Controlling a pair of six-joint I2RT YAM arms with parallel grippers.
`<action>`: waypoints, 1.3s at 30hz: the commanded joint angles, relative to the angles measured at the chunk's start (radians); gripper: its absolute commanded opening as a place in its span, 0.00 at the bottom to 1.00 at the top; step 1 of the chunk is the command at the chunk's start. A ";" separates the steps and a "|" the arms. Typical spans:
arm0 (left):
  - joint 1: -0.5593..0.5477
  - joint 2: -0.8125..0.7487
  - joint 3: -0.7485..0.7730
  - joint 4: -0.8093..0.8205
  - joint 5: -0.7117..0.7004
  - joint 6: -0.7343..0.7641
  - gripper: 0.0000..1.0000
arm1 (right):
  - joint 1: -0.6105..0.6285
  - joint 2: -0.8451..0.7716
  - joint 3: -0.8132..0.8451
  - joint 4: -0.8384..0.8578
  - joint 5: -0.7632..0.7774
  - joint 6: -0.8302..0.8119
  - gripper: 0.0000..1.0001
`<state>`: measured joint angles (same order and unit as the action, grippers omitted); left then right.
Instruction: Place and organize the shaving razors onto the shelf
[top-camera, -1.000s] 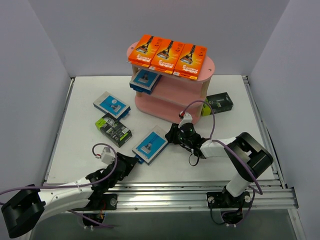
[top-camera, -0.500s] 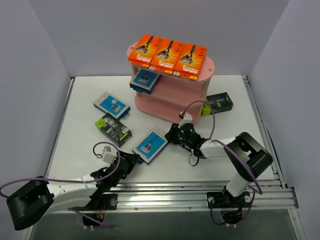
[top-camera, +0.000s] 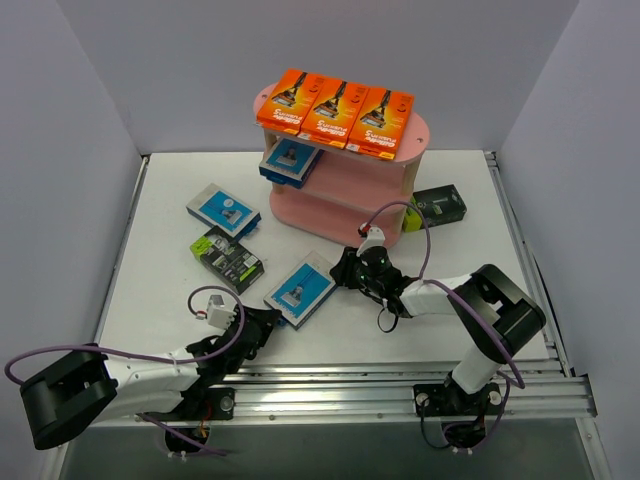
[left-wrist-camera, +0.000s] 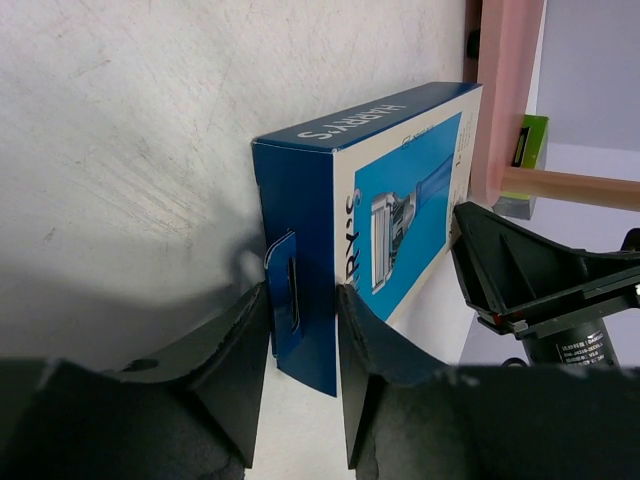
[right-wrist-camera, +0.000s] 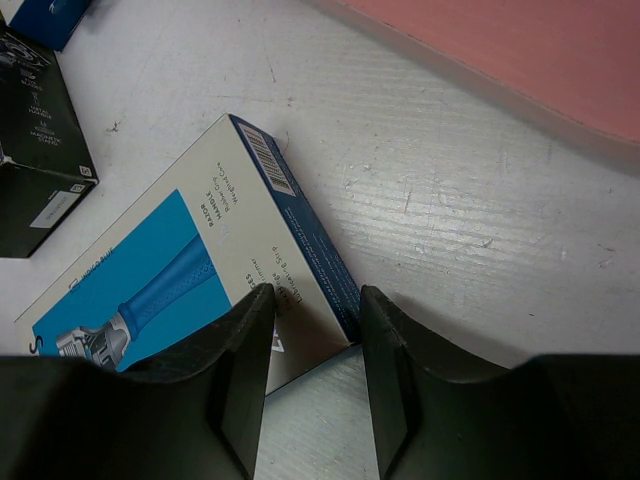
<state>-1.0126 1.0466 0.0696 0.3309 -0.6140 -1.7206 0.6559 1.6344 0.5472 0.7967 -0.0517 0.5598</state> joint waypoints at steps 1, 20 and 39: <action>-0.009 0.029 -0.039 -0.111 -0.013 0.004 0.38 | 0.014 0.035 -0.023 -0.047 -0.008 0.002 0.34; -0.057 -0.005 -0.034 -0.242 -0.058 -0.076 0.22 | 0.014 0.050 -0.013 -0.051 -0.007 -0.006 0.35; -0.083 -0.106 -0.027 -0.408 -0.076 -0.116 0.31 | 0.014 0.064 -0.015 -0.056 -0.005 -0.011 0.35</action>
<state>-1.0870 0.9413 0.0753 0.1356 -0.6952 -1.8565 0.6628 1.6573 0.5465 0.8295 -0.0700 0.5682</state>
